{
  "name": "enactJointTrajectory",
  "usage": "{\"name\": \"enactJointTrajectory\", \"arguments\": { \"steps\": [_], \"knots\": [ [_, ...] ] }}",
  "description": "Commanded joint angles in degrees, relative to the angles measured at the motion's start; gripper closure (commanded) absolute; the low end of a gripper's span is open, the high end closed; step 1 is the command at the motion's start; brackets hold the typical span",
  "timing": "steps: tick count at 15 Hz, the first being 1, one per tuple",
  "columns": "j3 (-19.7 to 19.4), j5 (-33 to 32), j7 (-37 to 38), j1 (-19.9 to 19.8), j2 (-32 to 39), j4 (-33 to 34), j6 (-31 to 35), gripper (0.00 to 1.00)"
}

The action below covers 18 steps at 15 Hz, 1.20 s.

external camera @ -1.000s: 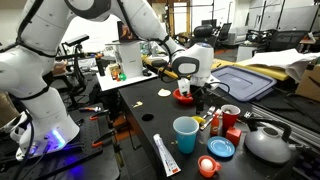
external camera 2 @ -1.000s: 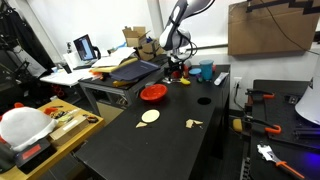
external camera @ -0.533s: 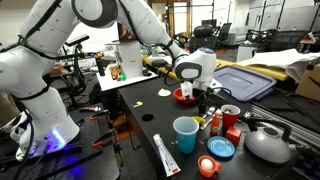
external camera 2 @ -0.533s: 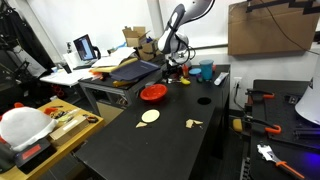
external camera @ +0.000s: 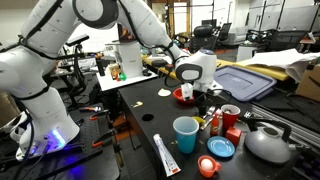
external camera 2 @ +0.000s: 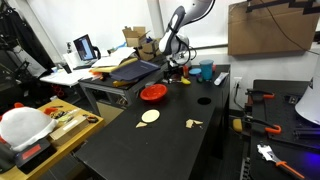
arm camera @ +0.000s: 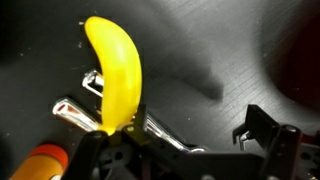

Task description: Move the banana to the right

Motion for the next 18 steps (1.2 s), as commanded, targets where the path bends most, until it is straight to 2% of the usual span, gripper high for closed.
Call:
{"name": "enactJointTrajectory", "arguments": {
  "steps": [1, 6, 13, 15, 18],
  "knots": [
    [-1.7, -1.3, 3.3, 2.2, -2.1, -1.3, -2.4, 0.0],
    [-5.1, -4.0, 9.1, 5.9, -3.3, -3.6, -4.5, 0.0],
    [-13.9, -11.2, 20.6, 11.5, -5.7, -9.4, -2.5, 0.0],
    [-14.2, -11.9, 20.8, 11.5, -6.7, -10.6, -3.2, 0.0],
    [-11.9, -10.3, 18.2, 10.0, -9.1, -12.7, -3.3, 0.0]
  ]
}}
